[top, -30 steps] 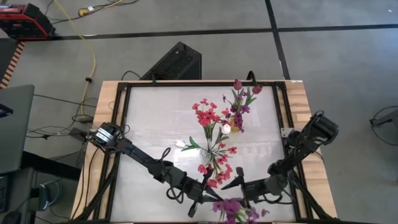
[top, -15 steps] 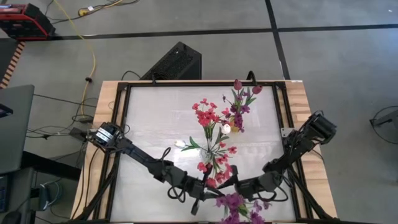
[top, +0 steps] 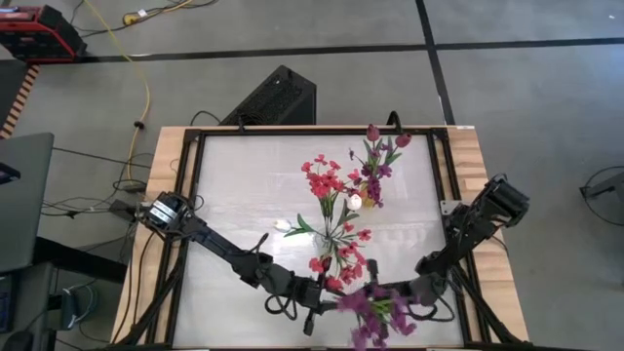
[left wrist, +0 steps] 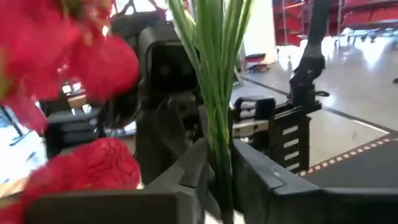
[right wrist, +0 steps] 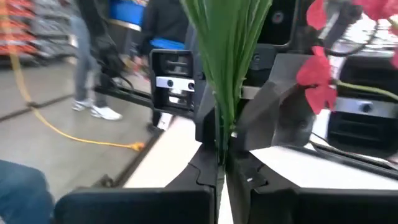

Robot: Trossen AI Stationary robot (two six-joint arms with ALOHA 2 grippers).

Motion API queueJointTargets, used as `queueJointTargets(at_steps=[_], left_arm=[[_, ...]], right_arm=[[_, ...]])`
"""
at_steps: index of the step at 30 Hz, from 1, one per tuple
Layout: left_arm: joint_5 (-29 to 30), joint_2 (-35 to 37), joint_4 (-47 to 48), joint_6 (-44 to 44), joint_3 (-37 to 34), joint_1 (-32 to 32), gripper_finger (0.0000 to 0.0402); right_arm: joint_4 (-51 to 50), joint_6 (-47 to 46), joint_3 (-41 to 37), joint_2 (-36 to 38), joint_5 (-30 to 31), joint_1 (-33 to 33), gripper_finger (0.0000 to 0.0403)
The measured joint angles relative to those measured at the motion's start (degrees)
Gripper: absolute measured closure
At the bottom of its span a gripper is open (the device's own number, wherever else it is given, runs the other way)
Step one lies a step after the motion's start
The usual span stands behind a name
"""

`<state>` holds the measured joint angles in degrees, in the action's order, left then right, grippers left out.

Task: Sort flowers into vase by color
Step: Put the purple flowers into the yellow vase

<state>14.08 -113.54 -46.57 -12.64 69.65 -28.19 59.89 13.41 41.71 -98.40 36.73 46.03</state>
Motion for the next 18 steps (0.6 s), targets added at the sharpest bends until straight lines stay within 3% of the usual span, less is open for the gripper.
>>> queueJointTargets(at_steps=[5,10,18], left_arm=[[2.2,0.3,5.7,-1.2,0.1,-1.3,0.0295],[9.2,3.1,20.1,-2.7,-0.1,-3.1,0.0259],[5.2,11.4,47.4,6.8,-0.1,-5.0,0.0251]], right_arm=[[-10.6,-0.2,0.0,4.4,14.4,4.2,0.0368],[-28.9,-7.9,0.0,12.7,23.5,6.4,0.0368],[-68.7,-29.4,0.0,27.7,32.7,2.4,0.0368]])
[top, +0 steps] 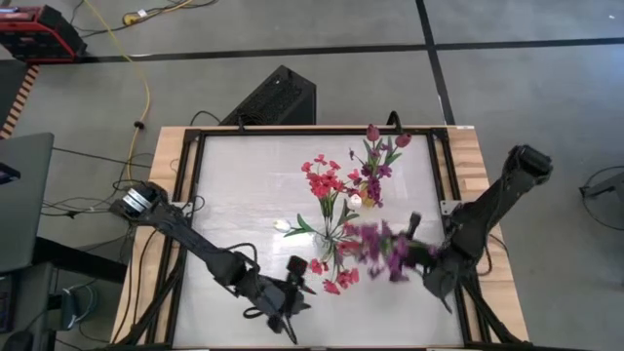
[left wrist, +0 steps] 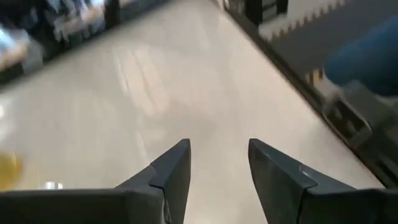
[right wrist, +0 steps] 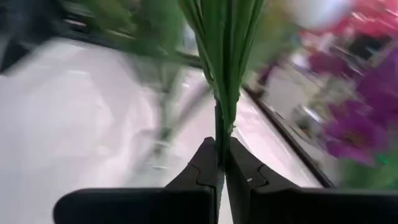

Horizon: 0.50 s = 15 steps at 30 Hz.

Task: Sort flowers into vase by color
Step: Put the purple flowers into the yellow vase

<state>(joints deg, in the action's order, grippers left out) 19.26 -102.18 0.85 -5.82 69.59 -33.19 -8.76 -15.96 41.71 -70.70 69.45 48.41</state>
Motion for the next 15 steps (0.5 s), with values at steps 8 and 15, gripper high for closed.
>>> queueJointTargets(at_steps=[8,15], left_arm=[[6.0,4.4,11.9,9.4,-5.3,-2.2,0.0251],[6.7,8.5,-4.2,6.7,-16.8,-1.4,0.0251]], right_arm=[[-14.4,-8.6,-3.0,8.8,7.1,-7.5,0.0367],[-9.5,-9.1,-10.1,15.6,1.3,-13.8,0.0367]])
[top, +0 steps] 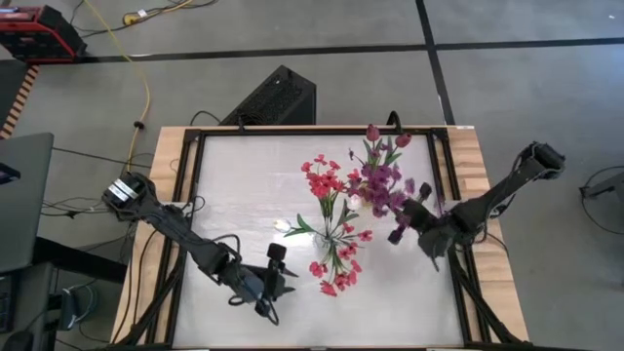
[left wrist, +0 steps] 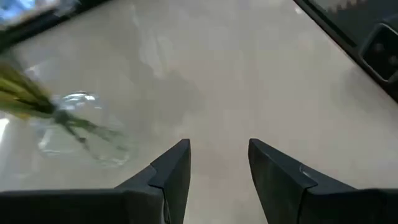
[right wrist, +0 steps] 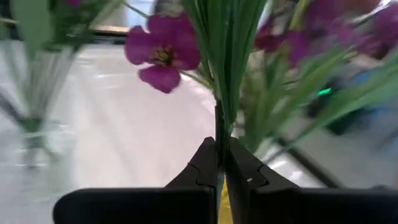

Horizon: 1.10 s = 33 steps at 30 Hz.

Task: Sort flowers into vase by color
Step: Put the purple flowers into the yellow vase

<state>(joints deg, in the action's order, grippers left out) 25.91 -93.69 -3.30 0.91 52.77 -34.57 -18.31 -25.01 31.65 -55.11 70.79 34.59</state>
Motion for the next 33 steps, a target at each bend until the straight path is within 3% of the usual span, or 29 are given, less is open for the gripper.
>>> queueJointTargets(at_steps=[4,9,13,19,33], left_arm=[[0.0,3.0,-10.4,-0.8,-7.3,1.9,0.0251],[-0.8,5.6,-24.1,0.2,-15.2,4.1,0.0251],[-1.6,5.7,-33.3,1.6,-19.2,4.7,0.0251],[-2.3,5.7,-33.8,3.3,-19.6,4.5,0.0251],[-2.8,5.7,-33.8,3.4,-19.6,4.5,0.0251]], right_arm=[[6.4,7.4,-1.4,3.7,-11.2,-4.4,0.0367],[19.5,21.8,-3.0,6.9,-12.7,-8.7,0.0367],[27.9,26.9,-7.5,10.2,-18.1,-14.5,0.0367],[31.4,27.0,-12.4,14.6,-25.7,-22.4,0.0367],[33.9,28.0,-14.3,16.1,-27.0,-26.7,0.0367]])
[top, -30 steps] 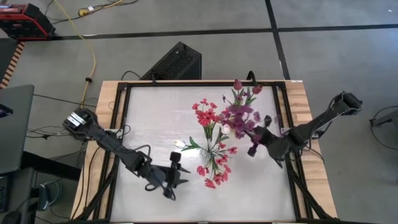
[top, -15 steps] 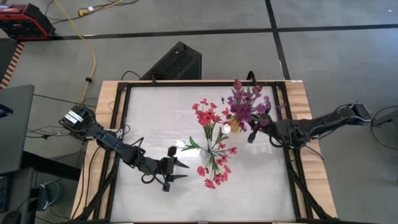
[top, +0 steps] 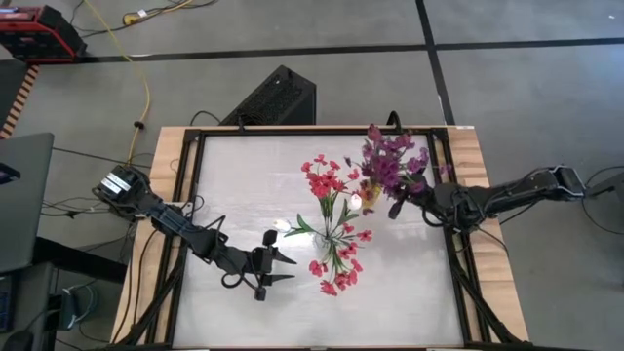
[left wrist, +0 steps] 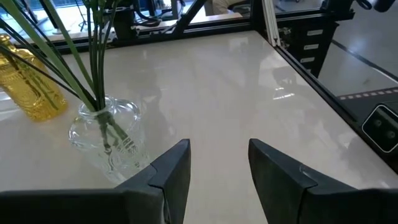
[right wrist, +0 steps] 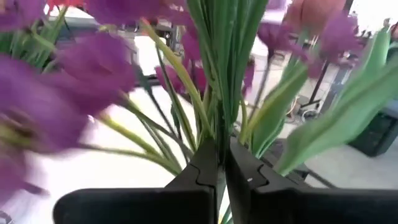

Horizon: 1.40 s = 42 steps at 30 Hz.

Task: Sort flowers into vase by color
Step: Put the purple flowers into the yellow vase

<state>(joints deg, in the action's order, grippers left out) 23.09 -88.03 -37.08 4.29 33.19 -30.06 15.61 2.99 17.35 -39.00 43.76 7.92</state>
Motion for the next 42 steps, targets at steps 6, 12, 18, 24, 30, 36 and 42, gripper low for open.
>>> queueJointTargets(at_steps=[6,12,18,24,30,36,42], left_arm=[[0.0,0.0,0.0,0.8,0.0,0.0,0.0251],[-0.4,0.0,0.0,1.5,0.0,0.0,0.0251],[-0.4,0.0,-0.1,1.6,0.0,0.0,0.0251],[-0.4,0.0,-0.2,2.5,0.0,0.0,0.0251],[-0.4,0.0,-0.2,3.5,0.0,0.0,0.0251],[-1.7,0.0,-0.2,4.6,0.0,-0.1,0.0251],[-1.9,0.0,-0.2,5.3,0.0,-0.1,0.0251]], right_arm=[[4.1,-3.0,-4.1,0.0,-0.5,-1.0,0.0367],[6.4,-5.8,-7.3,0.0,-0.4,-0.9,0.0367],[4.1,-9.3,-8.1,0.0,-0.4,-1.5,0.0367],[1.5,-11.4,-8.2,-0.6,-0.4,-2.1,0.0367],[1.4,-13.2,-8.1,-3.8,-0.2,-2.1,0.0366],[1.4,-13.7,-8.1,-5.3,-0.2,-1.8,0.0348],[1.3,-13.7,-8.1,-4.7,-0.4,-1.8,0.0301]])
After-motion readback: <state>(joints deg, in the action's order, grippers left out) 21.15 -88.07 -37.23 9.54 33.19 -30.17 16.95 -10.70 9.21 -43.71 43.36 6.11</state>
